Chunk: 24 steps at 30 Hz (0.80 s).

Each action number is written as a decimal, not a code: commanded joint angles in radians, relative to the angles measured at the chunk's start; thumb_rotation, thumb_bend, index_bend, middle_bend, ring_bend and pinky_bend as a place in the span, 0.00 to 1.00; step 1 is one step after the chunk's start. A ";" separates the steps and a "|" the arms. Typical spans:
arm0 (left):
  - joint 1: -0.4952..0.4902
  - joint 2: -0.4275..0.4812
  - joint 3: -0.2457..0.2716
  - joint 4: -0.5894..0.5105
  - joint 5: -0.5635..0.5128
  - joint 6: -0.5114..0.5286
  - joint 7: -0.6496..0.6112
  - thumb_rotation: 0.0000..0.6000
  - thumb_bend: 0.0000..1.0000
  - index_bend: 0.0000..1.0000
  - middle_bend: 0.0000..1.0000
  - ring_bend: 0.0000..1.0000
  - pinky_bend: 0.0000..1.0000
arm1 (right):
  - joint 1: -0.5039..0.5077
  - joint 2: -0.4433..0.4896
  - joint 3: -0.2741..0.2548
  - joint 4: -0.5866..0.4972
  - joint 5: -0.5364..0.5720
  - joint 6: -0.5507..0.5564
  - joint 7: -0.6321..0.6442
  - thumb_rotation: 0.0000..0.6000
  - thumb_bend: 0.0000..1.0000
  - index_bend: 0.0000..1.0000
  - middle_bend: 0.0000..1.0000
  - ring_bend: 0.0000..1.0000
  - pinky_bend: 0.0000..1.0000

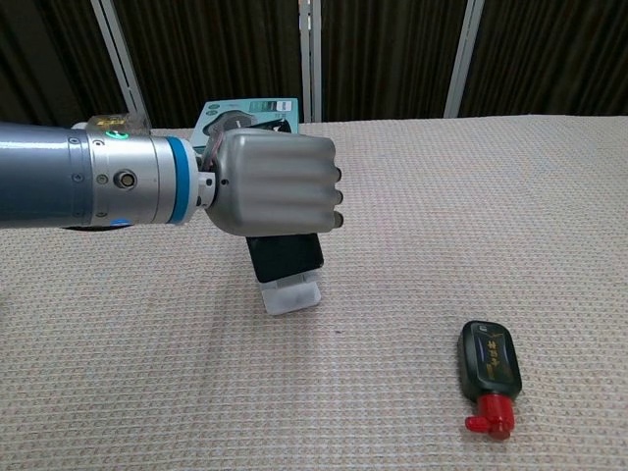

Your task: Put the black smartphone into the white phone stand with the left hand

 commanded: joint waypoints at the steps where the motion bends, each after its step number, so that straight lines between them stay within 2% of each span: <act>1: -0.036 -0.012 0.027 -0.006 -0.051 0.026 0.039 1.00 0.02 0.51 0.42 0.46 0.44 | 0.000 0.001 0.000 0.002 0.001 -0.001 0.002 1.00 0.00 0.00 0.00 0.00 0.00; 11: -0.112 -0.018 0.109 -0.018 -0.180 0.120 0.106 1.00 0.03 0.50 0.41 0.45 0.43 | -0.003 0.003 0.002 0.004 0.005 0.001 0.013 1.00 0.00 0.00 0.00 0.00 0.00; 24: -0.173 -0.029 0.181 -0.024 -0.228 0.185 0.093 1.00 0.03 0.49 0.41 0.45 0.42 | -0.004 0.006 0.003 0.002 0.008 0.001 0.019 1.00 0.00 0.00 0.00 0.00 0.00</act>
